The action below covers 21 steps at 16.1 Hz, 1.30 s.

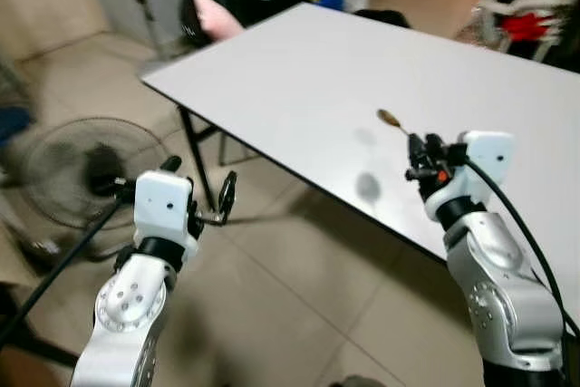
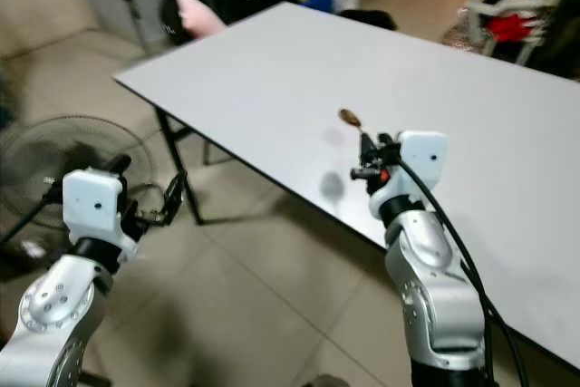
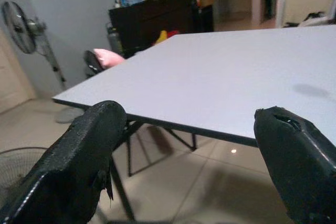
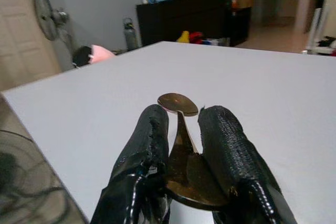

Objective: Setting the table

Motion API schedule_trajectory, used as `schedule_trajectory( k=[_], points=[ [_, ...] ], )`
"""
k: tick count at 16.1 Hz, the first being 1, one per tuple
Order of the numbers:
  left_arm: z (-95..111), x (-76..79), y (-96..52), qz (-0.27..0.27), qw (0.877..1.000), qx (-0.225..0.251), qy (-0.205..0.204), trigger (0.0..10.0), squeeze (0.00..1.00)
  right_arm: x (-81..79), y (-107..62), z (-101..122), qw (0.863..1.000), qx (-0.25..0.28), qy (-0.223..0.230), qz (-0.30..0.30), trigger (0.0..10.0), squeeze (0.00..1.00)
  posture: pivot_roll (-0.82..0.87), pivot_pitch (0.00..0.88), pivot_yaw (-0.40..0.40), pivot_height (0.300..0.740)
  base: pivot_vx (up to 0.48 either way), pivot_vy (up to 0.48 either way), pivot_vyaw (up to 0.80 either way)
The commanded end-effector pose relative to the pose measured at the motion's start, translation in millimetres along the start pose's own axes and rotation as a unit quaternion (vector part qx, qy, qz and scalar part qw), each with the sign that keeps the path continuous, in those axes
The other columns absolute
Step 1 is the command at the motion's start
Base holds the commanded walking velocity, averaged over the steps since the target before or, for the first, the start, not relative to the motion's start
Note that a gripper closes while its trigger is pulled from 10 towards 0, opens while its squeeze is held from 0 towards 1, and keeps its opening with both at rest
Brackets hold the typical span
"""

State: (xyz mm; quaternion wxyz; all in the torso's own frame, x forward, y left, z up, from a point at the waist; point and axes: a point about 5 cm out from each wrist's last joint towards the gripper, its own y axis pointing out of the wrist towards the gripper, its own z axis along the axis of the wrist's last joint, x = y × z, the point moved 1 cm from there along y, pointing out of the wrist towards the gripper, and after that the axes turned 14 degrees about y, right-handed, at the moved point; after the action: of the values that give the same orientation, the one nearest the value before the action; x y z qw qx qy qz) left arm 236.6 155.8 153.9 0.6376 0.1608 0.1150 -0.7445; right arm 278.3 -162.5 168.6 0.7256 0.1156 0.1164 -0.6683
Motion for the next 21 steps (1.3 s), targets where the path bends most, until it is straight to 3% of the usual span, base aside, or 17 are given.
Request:
schedule_trajectory(
  k=[1, 6, 9, 13, 21],
  points=[
    [-3, -3.1, -0.4, 0.001, 1.000, -0.007, -0.001, 10.0, 0.00, 0.2, 2.0, 4, 1.000, 0.010, -0.007, -0.005, 10.0, 0.00, -0.12, 0.000, 0.043, 0.740, 0.000, 0.000, 0.00],
    [-4, -0.7, 0.5, -0.003, 1.000, -0.007, -0.010, 10.0, 0.00, 9.6, -0.2, 3, 0.999, 0.011, -0.025, -0.038, 10.0, 0.00, -0.12, 0.000, 0.039, 0.740, 0.199, 0.000, -0.16],
    [-3, 1.8, 0.4, -0.011, 1.000, -0.005, -0.012, 10.0, 0.00, 11.6, -1.7, 3, 0.999, 0.010, -0.028, -0.044, 10.0, 0.00, -0.13, 0.000, 0.040, 0.740, 0.256, 0.000, -0.80],
    [-4, 3.0, 1.1, -0.020, 1.000, -0.005, -0.015, 10.0, 0.00, 12.7, -5.0, 1, 0.998, 0.012, -0.028, -0.053, 10.0, 0.00, -0.13, 0.000, 0.051, 0.740, 0.259, 0.000, 0.00],
    [-6, 7.6, 1.8, -0.033, 0.999, -0.005, -0.020, 10.0, 0.00, 13.6, -9.5, 1, 0.998, 0.012, -0.035, -0.058, 10.0, 0.00, -0.14, 0.000, 0.051, 0.740, 0.255, 0.000, -0.80]
  ],
)
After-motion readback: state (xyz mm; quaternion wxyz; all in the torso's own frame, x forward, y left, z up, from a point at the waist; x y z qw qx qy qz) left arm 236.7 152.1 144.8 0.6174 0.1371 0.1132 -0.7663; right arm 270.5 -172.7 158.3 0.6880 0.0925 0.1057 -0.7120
